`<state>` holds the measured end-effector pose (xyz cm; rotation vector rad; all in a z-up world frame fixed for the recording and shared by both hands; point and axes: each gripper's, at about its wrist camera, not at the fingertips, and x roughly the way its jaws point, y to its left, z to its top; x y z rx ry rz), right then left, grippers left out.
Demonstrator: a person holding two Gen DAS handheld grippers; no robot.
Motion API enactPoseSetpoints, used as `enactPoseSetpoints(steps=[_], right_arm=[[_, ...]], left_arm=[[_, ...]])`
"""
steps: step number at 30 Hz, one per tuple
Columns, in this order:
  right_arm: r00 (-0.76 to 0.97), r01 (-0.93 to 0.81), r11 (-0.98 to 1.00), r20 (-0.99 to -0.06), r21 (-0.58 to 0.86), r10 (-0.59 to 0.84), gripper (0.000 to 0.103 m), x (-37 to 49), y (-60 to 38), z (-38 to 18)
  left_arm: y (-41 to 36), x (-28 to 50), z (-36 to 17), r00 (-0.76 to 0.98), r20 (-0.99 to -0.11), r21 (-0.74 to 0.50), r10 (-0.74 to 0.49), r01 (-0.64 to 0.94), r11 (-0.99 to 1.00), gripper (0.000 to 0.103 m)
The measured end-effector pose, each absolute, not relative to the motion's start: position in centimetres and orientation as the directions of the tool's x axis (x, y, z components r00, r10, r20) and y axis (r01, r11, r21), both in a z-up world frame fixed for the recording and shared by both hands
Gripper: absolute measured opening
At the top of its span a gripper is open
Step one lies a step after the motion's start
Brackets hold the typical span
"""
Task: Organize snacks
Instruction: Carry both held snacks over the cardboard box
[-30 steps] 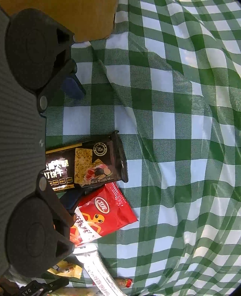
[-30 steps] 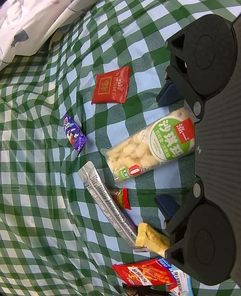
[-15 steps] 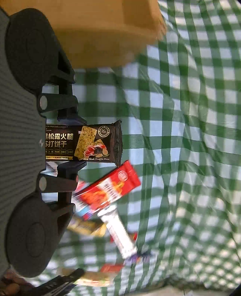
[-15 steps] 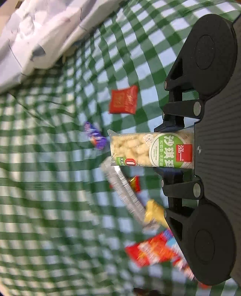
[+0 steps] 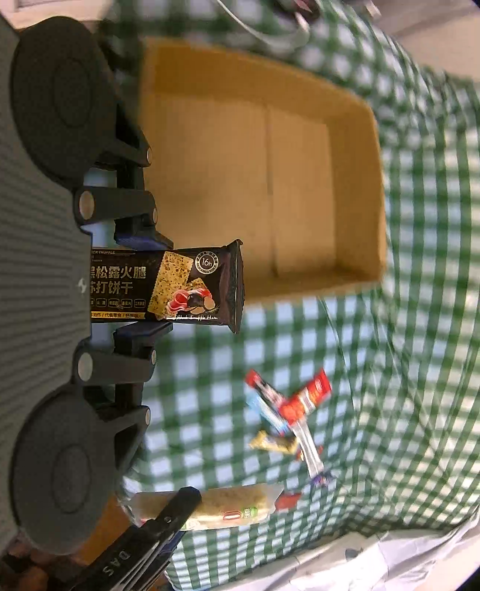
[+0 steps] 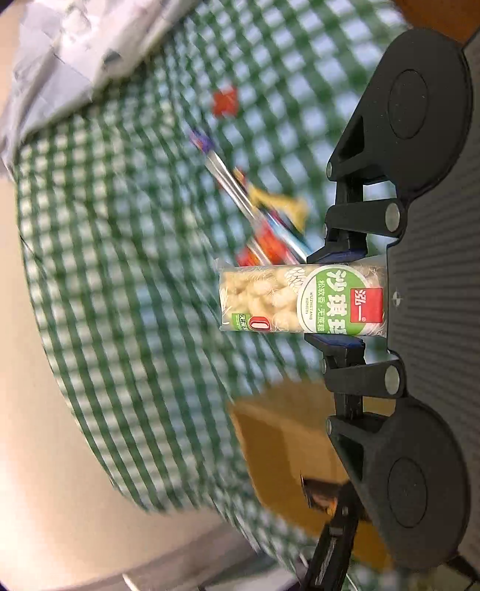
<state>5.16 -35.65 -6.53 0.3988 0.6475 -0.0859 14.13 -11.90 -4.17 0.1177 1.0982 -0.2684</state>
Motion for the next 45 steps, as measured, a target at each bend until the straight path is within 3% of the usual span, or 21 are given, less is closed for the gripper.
enactPoseSetpoints(steps=[7, 17, 45], right_arm=[[0.775, 0.065, 0.943, -0.612, 0.326, 0.158, 0.038, 1.8, -27.4, -4.2], [0.764, 0.018, 0.966, -0.626, 0.259, 0.154, 0.038, -0.5, -22.5, -2.4], [0.751, 0.001, 0.982, -0.649, 0.187, 0.123, 0.038, 1.7, -20.4, -1.3]], left_arm=[[-4.8, 8.7, -3.5, 0.475, -0.872, -0.018, -0.122, 0.217, 0.976, 0.043], [-0.5, 5.4, -2.2, 0.533, -0.830, -0.060, -0.164, 0.208, 0.976, 0.043], [2.0, 9.1, -1.1, 0.578, -0.799, -0.102, -0.164, 0.139, 0.985, 0.043]])
